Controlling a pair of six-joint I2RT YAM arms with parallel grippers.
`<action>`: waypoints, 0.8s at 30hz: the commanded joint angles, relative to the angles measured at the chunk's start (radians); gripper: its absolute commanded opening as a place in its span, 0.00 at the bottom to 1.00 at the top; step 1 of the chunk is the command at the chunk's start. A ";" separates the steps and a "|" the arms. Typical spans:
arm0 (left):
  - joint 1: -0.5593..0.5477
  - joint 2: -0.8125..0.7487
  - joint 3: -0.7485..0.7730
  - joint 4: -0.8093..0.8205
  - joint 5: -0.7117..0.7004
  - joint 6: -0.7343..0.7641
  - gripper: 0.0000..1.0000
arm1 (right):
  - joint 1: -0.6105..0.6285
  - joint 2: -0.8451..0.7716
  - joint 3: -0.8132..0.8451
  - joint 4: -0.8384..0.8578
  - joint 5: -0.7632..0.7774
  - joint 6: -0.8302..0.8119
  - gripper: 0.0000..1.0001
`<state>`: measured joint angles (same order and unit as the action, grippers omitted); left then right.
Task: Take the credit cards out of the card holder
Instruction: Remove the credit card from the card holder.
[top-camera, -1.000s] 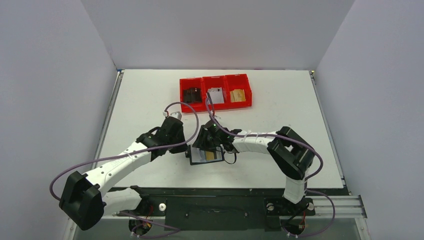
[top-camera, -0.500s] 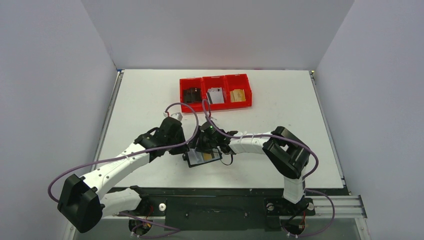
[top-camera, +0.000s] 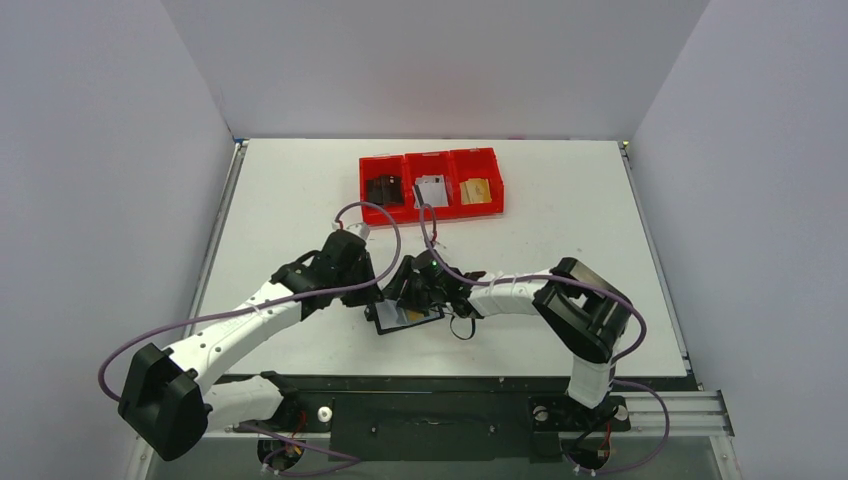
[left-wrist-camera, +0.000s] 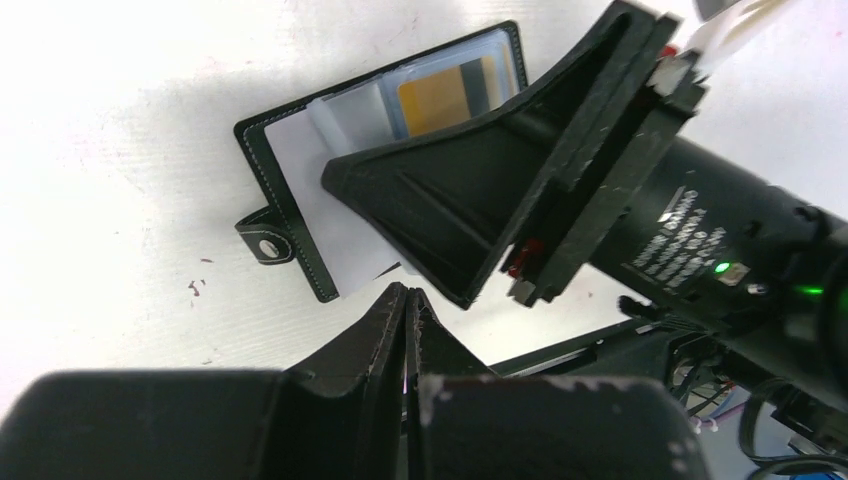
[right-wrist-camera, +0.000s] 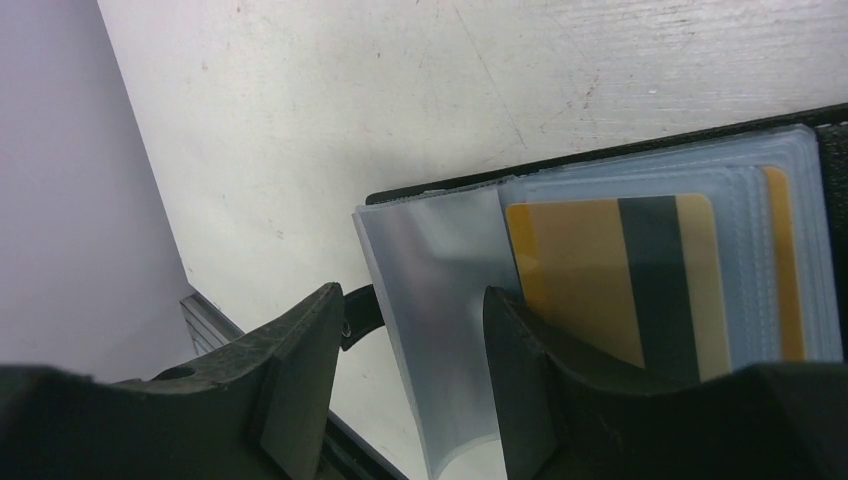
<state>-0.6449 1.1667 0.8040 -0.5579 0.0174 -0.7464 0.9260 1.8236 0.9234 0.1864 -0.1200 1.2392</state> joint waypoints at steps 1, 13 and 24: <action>0.005 0.005 0.075 0.028 0.016 -0.001 0.00 | 0.028 -0.054 0.000 0.062 0.042 0.021 0.50; 0.015 0.047 0.124 0.021 0.002 0.000 0.00 | 0.090 -0.067 0.029 -0.039 0.116 -0.043 0.45; 0.133 0.149 0.165 0.054 0.078 -0.032 0.00 | 0.106 0.020 0.102 -0.125 0.115 -0.092 0.22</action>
<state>-0.5713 1.2991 0.9192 -0.5522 0.0509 -0.7559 1.0229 1.8194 0.9855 0.0872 -0.0330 1.1820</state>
